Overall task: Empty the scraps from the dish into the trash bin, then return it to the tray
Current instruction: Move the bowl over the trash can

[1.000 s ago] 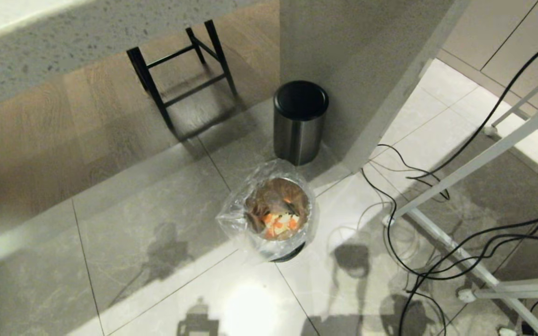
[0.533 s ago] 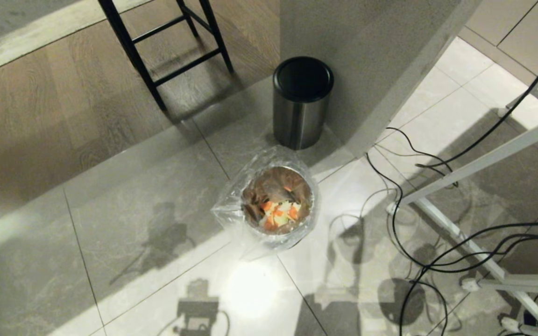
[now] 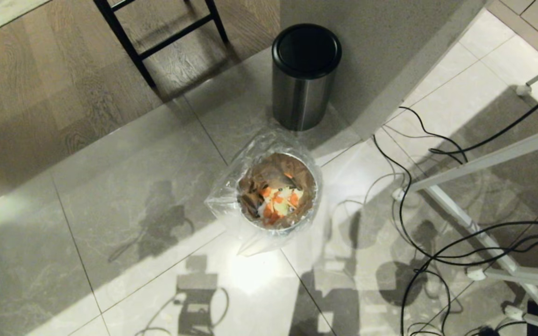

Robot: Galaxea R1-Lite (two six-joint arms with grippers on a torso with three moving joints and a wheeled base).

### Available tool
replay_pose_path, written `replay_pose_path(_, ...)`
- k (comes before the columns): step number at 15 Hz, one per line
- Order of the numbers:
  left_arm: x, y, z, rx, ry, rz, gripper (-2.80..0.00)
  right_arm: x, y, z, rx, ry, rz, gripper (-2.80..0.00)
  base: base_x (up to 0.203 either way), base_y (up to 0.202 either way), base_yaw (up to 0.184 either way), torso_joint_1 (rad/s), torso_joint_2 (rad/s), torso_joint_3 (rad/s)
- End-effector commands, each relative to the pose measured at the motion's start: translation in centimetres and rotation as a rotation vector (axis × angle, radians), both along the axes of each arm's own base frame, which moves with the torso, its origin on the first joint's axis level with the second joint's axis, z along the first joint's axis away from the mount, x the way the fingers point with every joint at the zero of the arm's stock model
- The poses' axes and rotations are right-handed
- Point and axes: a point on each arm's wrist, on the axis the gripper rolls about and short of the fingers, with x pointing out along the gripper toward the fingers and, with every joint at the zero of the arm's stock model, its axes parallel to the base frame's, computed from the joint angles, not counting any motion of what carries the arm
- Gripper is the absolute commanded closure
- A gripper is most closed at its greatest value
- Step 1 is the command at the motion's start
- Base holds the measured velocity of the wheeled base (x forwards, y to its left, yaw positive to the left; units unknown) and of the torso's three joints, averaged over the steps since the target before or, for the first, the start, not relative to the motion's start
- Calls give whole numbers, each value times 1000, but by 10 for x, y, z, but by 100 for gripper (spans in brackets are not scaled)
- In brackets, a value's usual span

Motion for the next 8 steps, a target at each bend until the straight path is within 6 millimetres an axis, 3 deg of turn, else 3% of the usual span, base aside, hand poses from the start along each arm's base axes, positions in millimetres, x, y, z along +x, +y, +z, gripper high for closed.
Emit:
replay_pose_path(1, 0, 0, 0, -1, 0, 1, 0, 0, 0, 0, 1, 2, -3, 0, 0, 0, 0, 2, 2, -138)
replay_pose_path(8, 0, 0, 0, -1, 1, 1, 0, 6, 5, 5, 12, -6, -16, 0, 0, 0, 0, 1, 0, -17)
